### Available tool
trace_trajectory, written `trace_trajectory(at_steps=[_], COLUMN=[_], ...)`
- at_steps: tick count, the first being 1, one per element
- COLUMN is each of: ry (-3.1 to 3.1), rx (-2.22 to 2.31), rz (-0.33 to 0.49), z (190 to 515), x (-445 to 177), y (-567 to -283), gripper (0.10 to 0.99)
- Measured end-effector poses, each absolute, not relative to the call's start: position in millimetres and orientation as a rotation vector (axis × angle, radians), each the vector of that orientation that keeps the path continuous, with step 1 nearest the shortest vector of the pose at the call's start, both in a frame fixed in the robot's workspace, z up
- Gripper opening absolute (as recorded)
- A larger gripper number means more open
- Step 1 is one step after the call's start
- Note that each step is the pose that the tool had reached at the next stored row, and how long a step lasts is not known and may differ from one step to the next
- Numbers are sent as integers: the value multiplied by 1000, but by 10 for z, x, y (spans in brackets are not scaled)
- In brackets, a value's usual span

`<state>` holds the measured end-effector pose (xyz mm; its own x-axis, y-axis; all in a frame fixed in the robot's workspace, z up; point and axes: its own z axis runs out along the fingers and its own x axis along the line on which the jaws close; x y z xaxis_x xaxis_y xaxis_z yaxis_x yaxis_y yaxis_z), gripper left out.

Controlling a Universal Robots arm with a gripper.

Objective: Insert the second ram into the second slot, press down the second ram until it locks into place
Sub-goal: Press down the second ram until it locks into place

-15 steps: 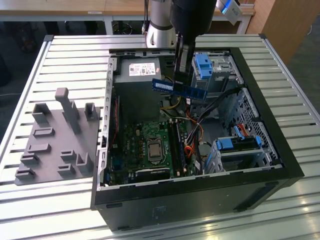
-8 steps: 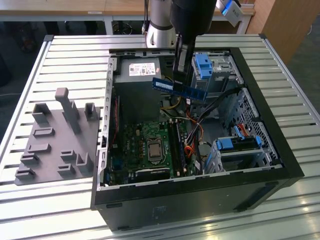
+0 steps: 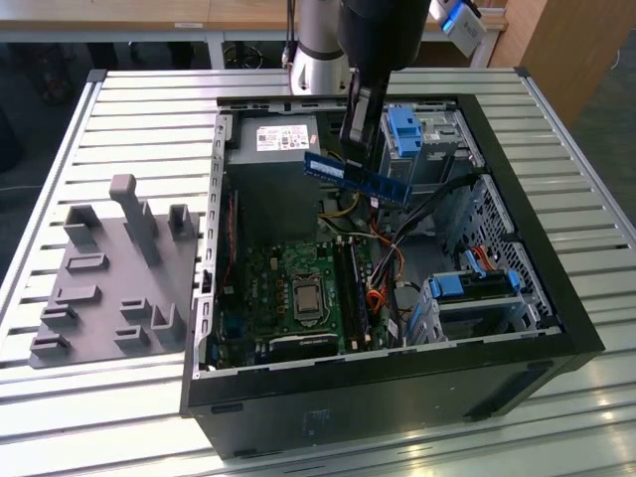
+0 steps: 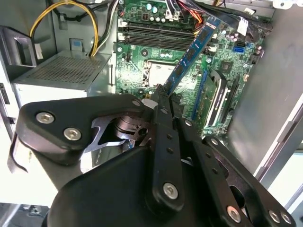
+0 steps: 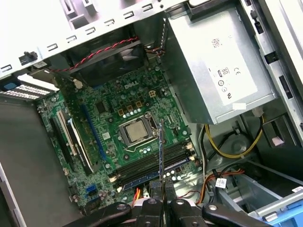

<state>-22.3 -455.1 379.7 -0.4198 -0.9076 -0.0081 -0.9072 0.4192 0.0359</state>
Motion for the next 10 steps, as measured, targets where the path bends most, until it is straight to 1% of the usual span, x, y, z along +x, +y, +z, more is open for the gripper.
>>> trace_trajectory(at_steps=[10], ry=[-2698], rx=[1586], rz=[-53], z=[3797], x=[-222], y=[-4551], gripper=[137])
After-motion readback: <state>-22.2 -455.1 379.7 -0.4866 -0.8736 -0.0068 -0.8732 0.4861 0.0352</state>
